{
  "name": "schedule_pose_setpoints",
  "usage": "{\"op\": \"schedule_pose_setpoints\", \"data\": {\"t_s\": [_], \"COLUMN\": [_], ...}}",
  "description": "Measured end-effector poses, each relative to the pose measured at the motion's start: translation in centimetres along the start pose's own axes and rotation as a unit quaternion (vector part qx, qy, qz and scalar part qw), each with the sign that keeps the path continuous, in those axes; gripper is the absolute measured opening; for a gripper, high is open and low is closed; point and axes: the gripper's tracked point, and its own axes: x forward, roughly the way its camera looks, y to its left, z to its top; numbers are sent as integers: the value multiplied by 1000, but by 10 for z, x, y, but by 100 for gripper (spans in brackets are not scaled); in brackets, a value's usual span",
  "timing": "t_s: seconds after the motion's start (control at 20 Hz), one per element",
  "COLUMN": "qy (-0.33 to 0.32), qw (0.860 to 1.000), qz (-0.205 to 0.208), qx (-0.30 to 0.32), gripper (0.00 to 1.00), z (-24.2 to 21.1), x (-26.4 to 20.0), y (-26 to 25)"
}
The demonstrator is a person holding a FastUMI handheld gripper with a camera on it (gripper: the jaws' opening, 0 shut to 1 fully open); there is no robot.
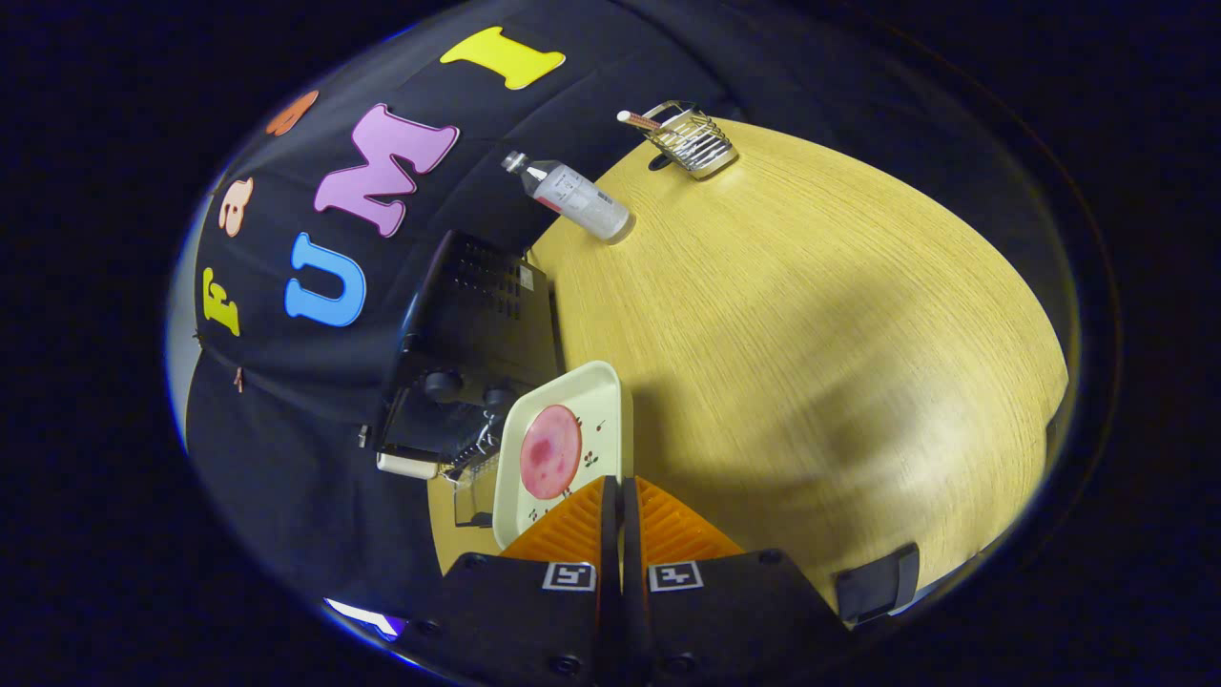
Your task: Open the toaster oven, put the food inside, and close the toaster oven door.
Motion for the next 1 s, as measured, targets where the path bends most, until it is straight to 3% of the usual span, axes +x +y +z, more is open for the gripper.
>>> {"op": "schedule_pose_setpoints", "data": {"t_s": [0.2, 0.5, 1.0], "qy": [-28, -62, -122], "qw": [999, 997, 990], "qz": [-4, -15, 4], "qx": [16, 41, 65], "gripper": [6, 6, 6], "z": [-7, -54, -91], "x": [-11, -17, 46], "y": [21, 69, 160]}}
